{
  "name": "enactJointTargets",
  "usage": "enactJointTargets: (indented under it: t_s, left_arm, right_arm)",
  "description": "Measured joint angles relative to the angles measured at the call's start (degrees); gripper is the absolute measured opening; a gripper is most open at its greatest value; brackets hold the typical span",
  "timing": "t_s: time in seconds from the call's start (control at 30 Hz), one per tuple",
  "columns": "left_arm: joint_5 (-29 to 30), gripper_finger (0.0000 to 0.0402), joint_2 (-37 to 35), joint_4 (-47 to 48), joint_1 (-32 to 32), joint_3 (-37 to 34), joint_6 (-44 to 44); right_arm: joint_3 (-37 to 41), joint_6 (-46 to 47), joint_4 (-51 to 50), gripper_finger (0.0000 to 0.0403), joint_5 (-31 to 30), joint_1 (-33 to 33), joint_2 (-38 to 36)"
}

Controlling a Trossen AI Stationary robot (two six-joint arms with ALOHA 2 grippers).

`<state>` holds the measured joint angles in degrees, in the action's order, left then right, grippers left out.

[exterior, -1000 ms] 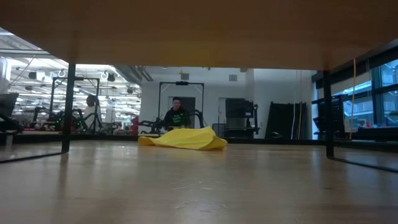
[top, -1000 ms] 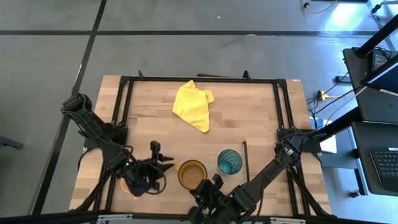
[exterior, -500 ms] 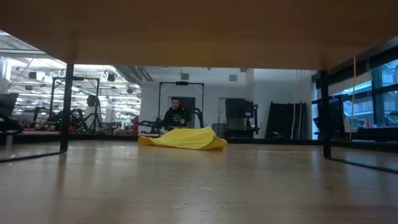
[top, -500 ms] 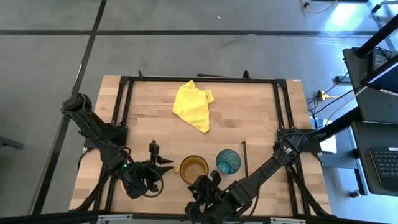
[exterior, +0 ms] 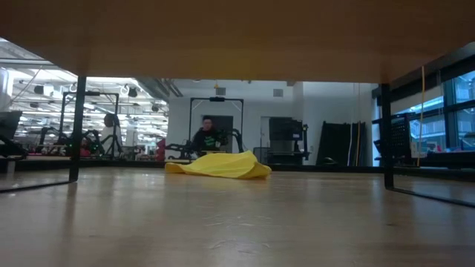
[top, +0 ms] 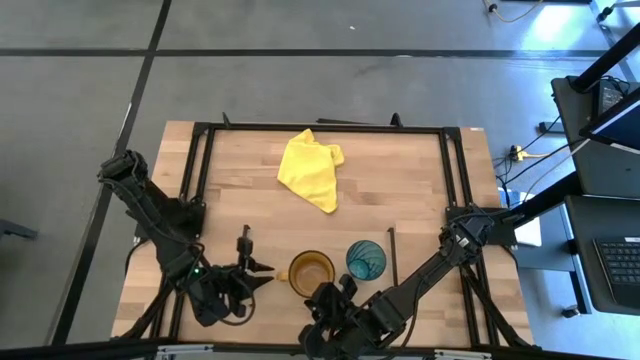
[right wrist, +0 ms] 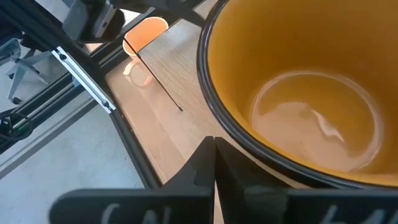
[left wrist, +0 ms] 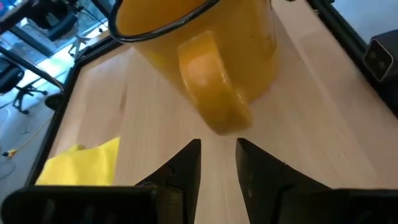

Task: Stack small to large cups/mugs on shelf
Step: Put the brown mug on the shelf, then put the light orange mug on the shelf

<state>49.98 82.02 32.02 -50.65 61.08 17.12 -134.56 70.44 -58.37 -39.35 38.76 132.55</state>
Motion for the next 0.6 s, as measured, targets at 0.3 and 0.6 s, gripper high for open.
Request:
enactJointTargets:
  t_s: [0.3, 0.6]
  left_arm:
    - [6.5, 0.0095, 0.0, 1.8, 1.3, 0.0, 0.1]
    - [4.6, 0.0082, 0.0, -0.4, 5.6, 0.0, -2.7]
  right_arm:
    - [0.0, 0.1, 1.0, 0.0006, 2.0, 0.0, 0.0]
    - [0.0, 0.7, 1.9, 0.0006, 2.8, 0.0, 0.0]
